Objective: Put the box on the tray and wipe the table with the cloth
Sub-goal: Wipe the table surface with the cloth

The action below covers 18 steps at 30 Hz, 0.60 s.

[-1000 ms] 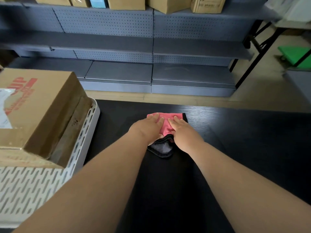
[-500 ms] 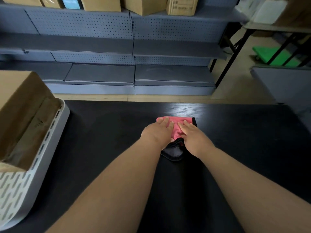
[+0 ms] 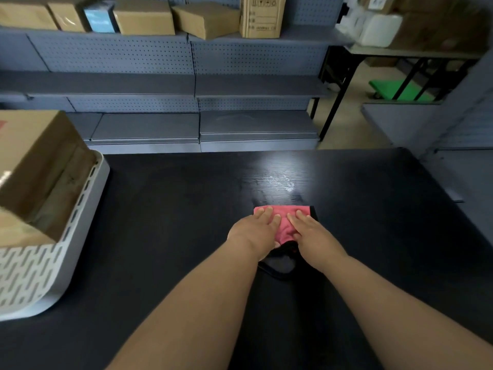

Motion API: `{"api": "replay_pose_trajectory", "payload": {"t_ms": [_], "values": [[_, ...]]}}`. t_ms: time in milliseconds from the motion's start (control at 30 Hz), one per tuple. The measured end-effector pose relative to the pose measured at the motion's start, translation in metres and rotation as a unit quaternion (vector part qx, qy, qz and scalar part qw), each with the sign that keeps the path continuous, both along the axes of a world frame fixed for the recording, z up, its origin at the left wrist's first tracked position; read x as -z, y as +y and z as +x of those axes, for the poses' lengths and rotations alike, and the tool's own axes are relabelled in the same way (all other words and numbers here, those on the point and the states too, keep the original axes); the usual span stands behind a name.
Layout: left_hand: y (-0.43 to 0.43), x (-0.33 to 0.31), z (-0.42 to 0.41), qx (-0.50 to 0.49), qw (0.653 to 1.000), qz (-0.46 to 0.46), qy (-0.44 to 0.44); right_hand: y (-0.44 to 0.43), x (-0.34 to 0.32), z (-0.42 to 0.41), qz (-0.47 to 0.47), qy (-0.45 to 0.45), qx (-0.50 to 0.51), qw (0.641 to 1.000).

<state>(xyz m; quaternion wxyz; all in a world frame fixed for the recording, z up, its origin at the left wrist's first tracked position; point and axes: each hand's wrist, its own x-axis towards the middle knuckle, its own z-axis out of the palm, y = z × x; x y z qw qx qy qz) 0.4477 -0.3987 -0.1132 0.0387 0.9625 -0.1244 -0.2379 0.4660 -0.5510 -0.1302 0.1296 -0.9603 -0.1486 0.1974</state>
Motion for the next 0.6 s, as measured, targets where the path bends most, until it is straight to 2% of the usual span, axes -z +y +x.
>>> {"api": "replay_pose_trajectory", "payload": {"t_ms": [433, 600], "values": [[-0.011, -0.003, -0.193, 0.04, 0.999, 0.02, 0.005, -0.012, -0.001, -0.201, -0.006, 0.001, 0.017, 1.0], [0.014, -0.002, -0.267, 0.029, 0.999, 0.026, -0.009, 0.01, 0.006, -0.265, -0.003, -0.014, -0.021, 1.0]]}}
